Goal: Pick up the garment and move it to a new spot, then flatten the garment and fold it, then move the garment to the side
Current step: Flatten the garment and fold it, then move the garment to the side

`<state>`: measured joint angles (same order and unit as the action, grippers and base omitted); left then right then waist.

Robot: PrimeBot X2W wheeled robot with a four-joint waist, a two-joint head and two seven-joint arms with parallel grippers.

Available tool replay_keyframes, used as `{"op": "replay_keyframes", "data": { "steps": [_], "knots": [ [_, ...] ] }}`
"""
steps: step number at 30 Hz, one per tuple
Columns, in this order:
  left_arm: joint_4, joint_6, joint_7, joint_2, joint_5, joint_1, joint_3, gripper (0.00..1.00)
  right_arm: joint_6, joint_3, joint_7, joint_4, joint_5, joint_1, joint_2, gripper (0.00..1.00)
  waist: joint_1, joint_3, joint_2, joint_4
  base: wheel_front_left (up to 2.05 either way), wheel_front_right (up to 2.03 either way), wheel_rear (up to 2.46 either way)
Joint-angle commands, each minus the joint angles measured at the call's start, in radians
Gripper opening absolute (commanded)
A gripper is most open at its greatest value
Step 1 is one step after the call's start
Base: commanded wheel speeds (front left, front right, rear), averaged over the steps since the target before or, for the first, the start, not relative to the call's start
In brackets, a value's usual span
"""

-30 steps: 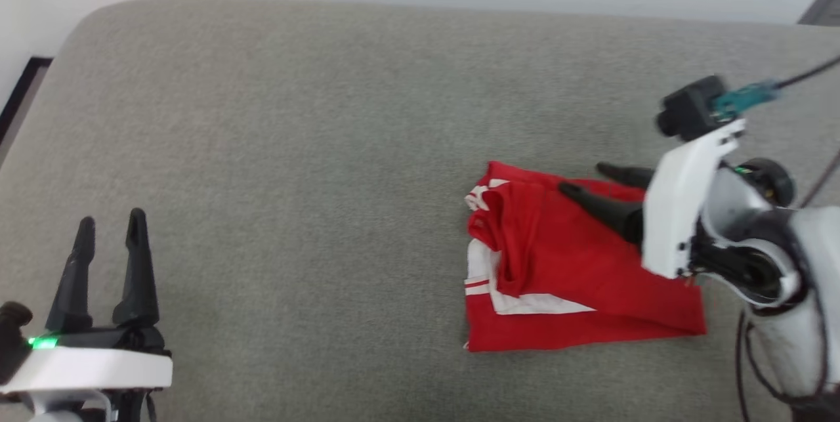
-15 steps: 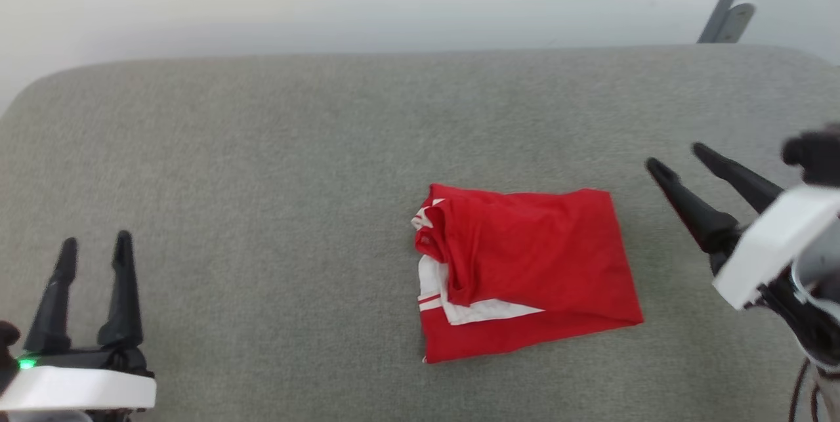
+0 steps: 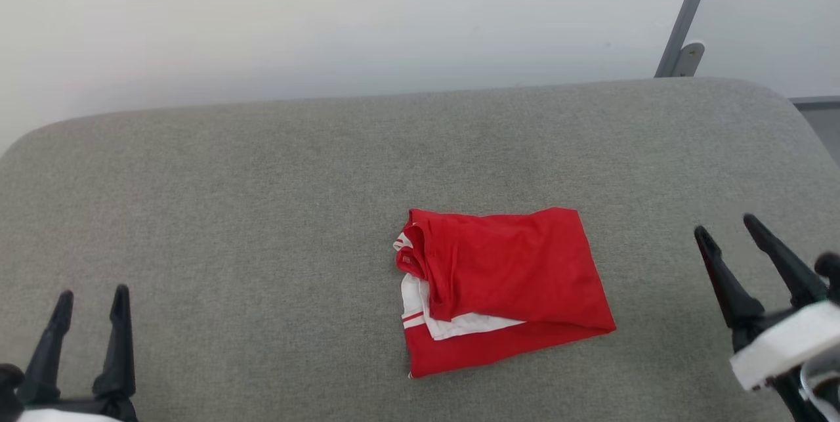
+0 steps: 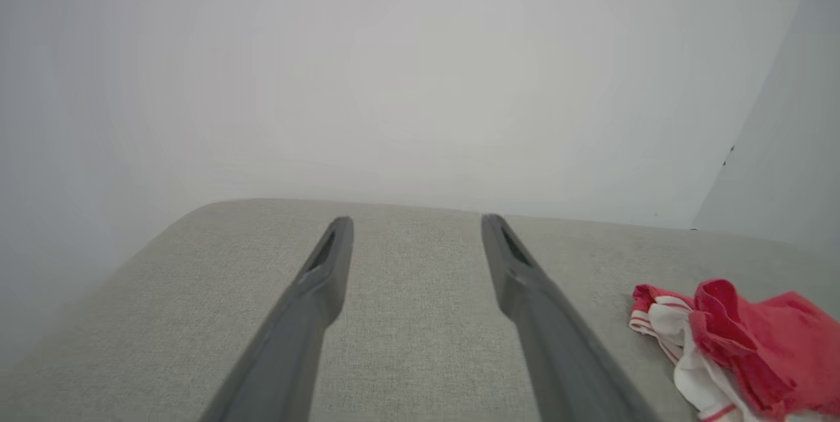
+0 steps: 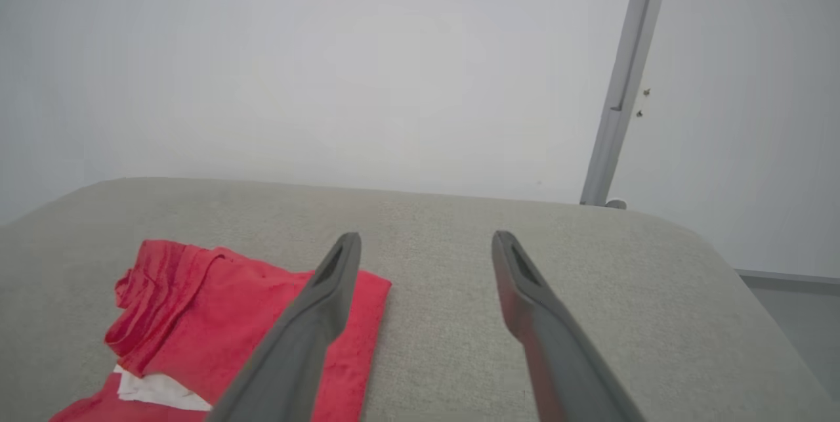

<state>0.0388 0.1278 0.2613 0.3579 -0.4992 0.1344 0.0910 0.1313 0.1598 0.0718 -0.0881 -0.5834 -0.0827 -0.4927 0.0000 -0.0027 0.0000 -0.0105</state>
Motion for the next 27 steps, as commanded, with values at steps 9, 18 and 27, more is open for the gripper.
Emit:
{"op": "replay_keyframes", "data": {
  "steps": [9, 18, 27],
  "knots": [
    [0.072, 0.003, 0.005, 0.052, -0.029, 0.043, -0.069, 1.0, -0.001, 0.015, 0.182, -0.144, 0.024, 0.044, 0.004, 1.0, 0.0, -0.021, 0.0, 0.003, 0.0, 0.0, 0.0],
    [0.106, 0.003, 0.005, 0.041, -0.032, 0.028, -0.079, 1.0, -0.001, -0.039, 0.193, -0.203, -0.006, 0.08, 0.049, 1.0, 0.0, -0.022, 0.0, 0.014, 0.0, 0.0, 0.0],
    [0.108, 0.003, 0.005, 0.016, -0.024, 0.016, -0.073, 1.0, -0.001, -0.076, 0.193, -0.212, -0.018, 0.11, 0.086, 1.0, 0.0, -0.02, 0.0, 0.022, 0.0, 0.0, 0.0]
  ]
}}
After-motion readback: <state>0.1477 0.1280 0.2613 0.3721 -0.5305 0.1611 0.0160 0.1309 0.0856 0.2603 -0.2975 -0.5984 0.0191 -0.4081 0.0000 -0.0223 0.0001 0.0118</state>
